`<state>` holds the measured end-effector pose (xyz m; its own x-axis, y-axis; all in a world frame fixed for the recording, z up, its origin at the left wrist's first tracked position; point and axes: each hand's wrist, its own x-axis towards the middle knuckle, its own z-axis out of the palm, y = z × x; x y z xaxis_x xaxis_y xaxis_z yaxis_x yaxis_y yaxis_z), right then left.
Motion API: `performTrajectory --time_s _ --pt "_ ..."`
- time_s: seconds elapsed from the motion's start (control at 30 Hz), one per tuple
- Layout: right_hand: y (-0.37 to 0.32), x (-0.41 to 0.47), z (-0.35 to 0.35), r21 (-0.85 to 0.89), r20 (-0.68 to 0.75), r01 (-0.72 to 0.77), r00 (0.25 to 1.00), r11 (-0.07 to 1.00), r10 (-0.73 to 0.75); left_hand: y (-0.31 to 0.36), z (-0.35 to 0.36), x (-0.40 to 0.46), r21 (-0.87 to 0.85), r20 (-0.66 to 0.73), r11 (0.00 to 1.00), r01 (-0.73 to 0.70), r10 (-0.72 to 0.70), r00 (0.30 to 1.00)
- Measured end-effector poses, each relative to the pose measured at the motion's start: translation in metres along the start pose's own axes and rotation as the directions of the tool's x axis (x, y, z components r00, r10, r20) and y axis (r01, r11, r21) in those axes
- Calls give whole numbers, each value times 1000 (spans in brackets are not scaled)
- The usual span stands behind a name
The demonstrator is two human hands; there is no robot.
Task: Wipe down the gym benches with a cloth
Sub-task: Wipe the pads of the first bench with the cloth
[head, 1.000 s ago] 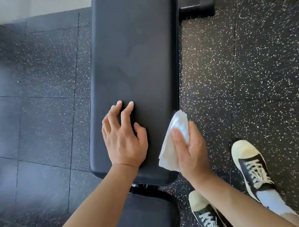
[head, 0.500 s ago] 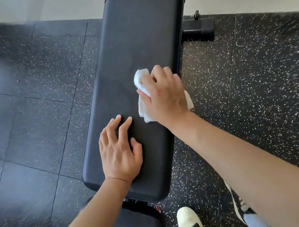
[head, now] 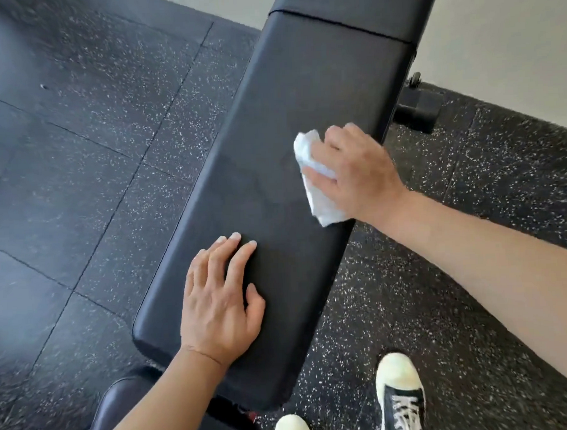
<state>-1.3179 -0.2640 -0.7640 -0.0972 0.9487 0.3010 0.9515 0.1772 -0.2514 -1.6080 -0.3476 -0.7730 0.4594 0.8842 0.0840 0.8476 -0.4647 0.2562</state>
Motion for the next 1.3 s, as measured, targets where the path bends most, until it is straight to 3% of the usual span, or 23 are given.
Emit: performTrajectory --time_s 0.13,0.23,0.33,0.5,0.77,0.93,1.0,1.1,1.2,1.3 --pt "9 54 18 -27 -2 -200 980 979 200 0 0 1 -23 12 1000 4 -4 1000" --pt "-21 75 32 -88 37 -205 977 975 209 1 -2 1 -20 23 1000 12 -12 1000" --pt "-67 82 42 -35 126 -117 985 992 121 1 -3 1 3 30 1000 14 -14 999" --pt "-125 46 41 110 233 168 954 980 -190 5 -6 1 100 25 985 142 -145 989" --pt "-18 33 10 42 90 380 920 924 -382 6 -7 2 40 36 984 176 -177 984" --pt "37 101 13 -29 226 265 941 964 -252 5 -6 0 48 56 988 144 -147 988" --pt "27 126 19 12 175 102 979 995 -103 2 -5 1 35 75 990 138 -140 987" --pt "-18 148 33 -8 217 58 975 998 -55 1 -6 1 3 113 986 165 -164 980" --pt "-84 147 47 40 244 186 951 982 -190 0 -12 5 -50 114 980 195 -188 976" --pt "-136 122 55 142 296 446 833 884 -468 -8 -22 22 -93 69 967 238 -232 970"
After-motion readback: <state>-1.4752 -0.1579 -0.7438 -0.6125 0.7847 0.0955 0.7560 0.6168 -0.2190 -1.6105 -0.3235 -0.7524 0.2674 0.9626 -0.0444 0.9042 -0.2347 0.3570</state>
